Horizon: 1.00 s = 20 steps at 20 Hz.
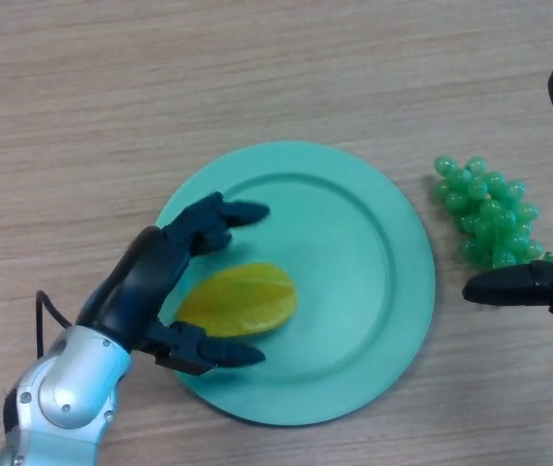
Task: Pick up the yellow starfruit and place it on the plate
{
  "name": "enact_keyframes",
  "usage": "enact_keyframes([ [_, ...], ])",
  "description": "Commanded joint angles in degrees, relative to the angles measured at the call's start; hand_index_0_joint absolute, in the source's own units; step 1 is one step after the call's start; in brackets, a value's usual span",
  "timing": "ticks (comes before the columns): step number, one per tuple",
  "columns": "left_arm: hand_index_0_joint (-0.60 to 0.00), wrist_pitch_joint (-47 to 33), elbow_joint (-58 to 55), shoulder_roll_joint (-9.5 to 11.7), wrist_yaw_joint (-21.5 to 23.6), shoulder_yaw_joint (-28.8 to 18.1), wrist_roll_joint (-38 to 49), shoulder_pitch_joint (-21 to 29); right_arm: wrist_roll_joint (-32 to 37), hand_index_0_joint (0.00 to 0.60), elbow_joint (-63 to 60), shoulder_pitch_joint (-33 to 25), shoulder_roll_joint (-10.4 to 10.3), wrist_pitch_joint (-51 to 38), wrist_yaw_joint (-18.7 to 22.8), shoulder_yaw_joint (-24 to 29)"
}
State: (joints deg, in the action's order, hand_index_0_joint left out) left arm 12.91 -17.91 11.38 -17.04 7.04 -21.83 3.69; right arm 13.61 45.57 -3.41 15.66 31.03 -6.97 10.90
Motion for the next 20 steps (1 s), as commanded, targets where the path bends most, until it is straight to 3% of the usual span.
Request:
enact_keyframes([
  [1, 0.000, -4.2, -5.2, 0.5, 4.2, -2.6, 0.4, 1.9, -0.3, 0.000, 2.7, -1.6, 1.3, -5.2, -1.0, 0.8],
  [7, 0.000, -5.1, -8.1, 2.3, 7.5, -8.2, 8.5, 3.7, 0.1, 0.000, 2.7, -2.6, 1.7, -4.8, -1.2, 0.8],
  [13, 0.000, -8.2, -9.8, 4.8, 11.5, -16.5, 22.5, 3.3, -0.6, 0.000, 1.4, -2.0, 1.4, -6.4, -1.5, 0.5],
  [17, 0.000, -8.2, -10.6, 5.5, 13.0, -18.8, 30.4, 2.5, -0.3, 0.000, 2.0, -2.0, 1.1, -4.8, -1.2, -0.7],
  [20, 0.000, -9.3, -10.1, 5.7, 13.5, -19.4, 31.4, 2.0, -0.5, 0.000, 1.6, -2.3, 0.8, -4.9, -1.0, -1.4],
])
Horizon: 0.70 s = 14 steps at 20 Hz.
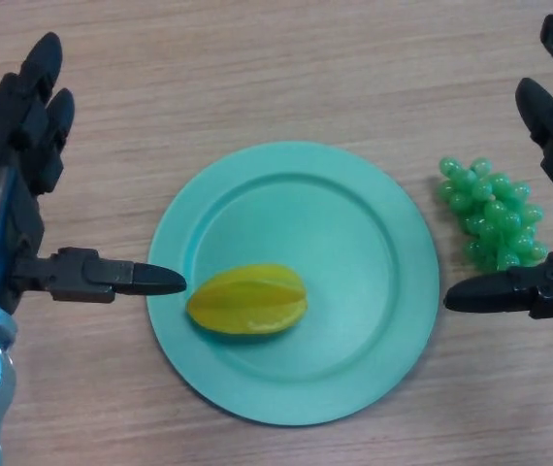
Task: Pick up the yellow starfruit and place it on the plate
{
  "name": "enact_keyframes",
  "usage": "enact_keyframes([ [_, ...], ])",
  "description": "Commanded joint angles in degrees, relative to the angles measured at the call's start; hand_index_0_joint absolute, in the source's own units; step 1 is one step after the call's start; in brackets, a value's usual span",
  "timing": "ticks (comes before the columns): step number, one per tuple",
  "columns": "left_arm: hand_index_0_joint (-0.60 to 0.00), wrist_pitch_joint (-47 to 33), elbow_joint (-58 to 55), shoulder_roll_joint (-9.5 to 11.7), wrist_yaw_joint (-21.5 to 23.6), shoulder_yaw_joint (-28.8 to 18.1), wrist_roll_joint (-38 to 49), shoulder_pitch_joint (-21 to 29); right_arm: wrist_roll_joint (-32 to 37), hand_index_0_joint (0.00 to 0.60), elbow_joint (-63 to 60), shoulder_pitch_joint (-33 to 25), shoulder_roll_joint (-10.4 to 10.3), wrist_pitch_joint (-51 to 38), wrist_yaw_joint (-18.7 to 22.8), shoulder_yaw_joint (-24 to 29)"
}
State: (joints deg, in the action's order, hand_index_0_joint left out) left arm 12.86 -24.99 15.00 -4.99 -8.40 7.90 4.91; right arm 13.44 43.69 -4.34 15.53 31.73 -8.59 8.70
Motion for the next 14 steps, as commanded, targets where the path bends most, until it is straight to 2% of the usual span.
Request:
enact_keyframes([
  [1, 0.000, -9.2, -3.2, 2.2, 1.5, -4.3, 1.9, 0.7, -0.5, 0.000, 3.3, -1.7, 1.0, -5.4, 0.7, 0.6],
  [6, 0.000, -8.3, -3.3, 2.3, 2.3, -4.4, 3.6, 1.0, -1.2, 0.000, 3.3, -1.3, 0.9, -6.4, -0.4, 0.8],
  [9, 0.000, -7.5, -3.0, 3.2, 1.8, -4.8, 3.3, 2.4, -1.1, 0.000, 2.6, -1.4, 0.9, -7.4, -0.4, 0.8],
  [14, 0.000, -9.5, -1.1, 3.0, 2.1, -3.5, 2.5, 3.6, -1.7, 0.000, 1.3, -1.9, 1.3, -8.7, -0.6, 1.4],
])
